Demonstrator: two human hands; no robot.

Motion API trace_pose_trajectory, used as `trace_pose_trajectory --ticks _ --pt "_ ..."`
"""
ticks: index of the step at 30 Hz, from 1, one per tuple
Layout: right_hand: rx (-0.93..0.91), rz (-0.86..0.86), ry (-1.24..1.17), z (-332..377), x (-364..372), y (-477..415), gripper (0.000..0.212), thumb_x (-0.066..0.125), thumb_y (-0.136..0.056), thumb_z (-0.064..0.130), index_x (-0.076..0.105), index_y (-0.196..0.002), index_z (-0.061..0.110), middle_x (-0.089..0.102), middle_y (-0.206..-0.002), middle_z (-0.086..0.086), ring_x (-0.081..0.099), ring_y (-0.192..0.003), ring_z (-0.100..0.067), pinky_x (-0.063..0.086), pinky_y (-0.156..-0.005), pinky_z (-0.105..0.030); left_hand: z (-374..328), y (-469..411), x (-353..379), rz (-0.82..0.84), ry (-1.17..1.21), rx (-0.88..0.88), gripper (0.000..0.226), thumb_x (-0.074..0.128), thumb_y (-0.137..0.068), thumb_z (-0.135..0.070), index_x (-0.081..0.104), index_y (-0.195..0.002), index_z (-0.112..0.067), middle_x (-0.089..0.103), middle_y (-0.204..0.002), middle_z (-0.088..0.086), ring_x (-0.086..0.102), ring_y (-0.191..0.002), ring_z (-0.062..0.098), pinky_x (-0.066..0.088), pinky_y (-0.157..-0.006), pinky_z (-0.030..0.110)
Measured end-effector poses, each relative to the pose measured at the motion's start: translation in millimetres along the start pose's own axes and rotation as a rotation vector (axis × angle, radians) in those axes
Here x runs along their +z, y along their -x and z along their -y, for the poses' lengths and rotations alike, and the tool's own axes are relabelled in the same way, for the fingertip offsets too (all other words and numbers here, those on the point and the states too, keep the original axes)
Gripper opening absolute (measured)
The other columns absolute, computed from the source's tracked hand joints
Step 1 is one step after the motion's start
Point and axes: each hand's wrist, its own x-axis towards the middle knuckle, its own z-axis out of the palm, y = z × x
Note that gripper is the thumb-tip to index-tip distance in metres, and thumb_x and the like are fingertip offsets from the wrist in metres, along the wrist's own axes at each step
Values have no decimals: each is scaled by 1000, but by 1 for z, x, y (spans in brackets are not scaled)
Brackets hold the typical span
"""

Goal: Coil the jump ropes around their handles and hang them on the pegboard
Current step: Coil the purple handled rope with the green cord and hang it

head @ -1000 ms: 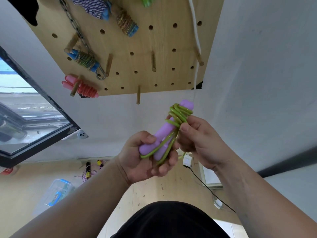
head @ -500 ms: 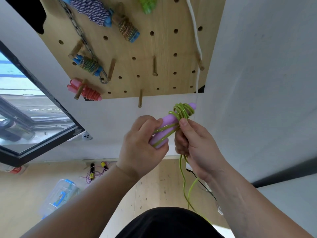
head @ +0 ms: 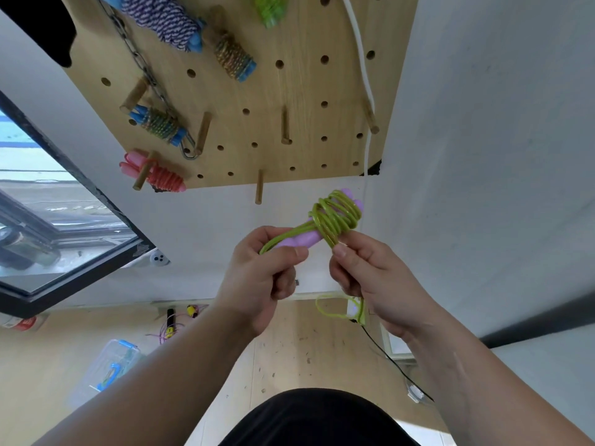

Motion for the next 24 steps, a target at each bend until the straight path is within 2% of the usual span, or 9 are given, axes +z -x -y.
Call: trace_pose_trajectory --ticks 2,6,9,11,12,13,16,19,24 --pt "-4 15 -22 -2 -3 0 24 50 -99 28 71 -100 40 44 -64 -4 33 -60 -16 31 -55 -24 -2 1 -2 102 91 -92 53 76 -58 -23 59 -104 -4 54 -79 16 27 -41 12 25 -41 20" --pt "19 51 64 -8 -20 -4 25 52 -97 29 74 -89 19 52 -67 -9 39 -59 -12 35 -60 -28 -6 0 -10 205 152 -221 79 72 -60 -33 55 -129 2 59 -78 13 28 -38 7 24 -38 16" --pt "83 235 131 -9 -39 -9 24 60 -93 37 75 -91 18 47 -68 -18 44 -63 -16 41 -63 -29 -12 1 -22 361 96 -233 57 76 -62 -27 56 -110 -3 56 -78 17 29 -37 7 26 -40 14" --pt "108 344 221 -8 -52 -16 43 71 -82 43 69 -92 2 51 -74 -27 50 -69 -20 45 -67 -32 -19 2 -28 499 -31 -226 39 77 -64 -20 59 -93 -2 54 -78 21 31 -37 9 28 -41 15" --pt "135 401 283 -5 -58 -20 48 74 -78 43 68 -92 -2 57 -77 -25 55 -72 -19 46 -69 -30 -22 4 -30 543 -117 -234 34 76 -64 -17 61 -91 -1 53 -77 22 32 -38 11 28 -42 16" --pt "174 453 347 -2 -61 -25 40 74 -80 38 70 -93 0 64 -78 -18 59 -74 -15 47 -69 -27 -24 5 -31 566 -216 -250 33 76 -64 -16 63 -90 -2 52 -76 22 32 -40 13 28 -43 17" --pt "233 603 576 9 -62 -42 8 70 -94 21 73 -92 15 69 -78 4 58 -72 -8 48 -69 -26 -28 11 -25 557 -589 -254 37 83 -61 -18 67 -91 -4 56 -70 15 41 -46 15 30 -43 21" --pt "205 594 866 14 -45 -57 8 72 -93 28 74 -90 20 69 -78 13 60 -72 -5 48 -70 -25 -26 10 -16 463 -983 -149 31 90 -69 -13 69 -93 -9 62 -67 -6 51 -48 1 37 -44 16" --pt "139 395 1157 16 -7 -60 20 58 -100 29 73 -96 16 71 -94 2 64 -87 -17 52 -79 -36 -16 -5 -20 258 -1309 -3 31 88 -67 -34 66 -88 -27 64 -78 -9 54 -59 2 40 -49 17"
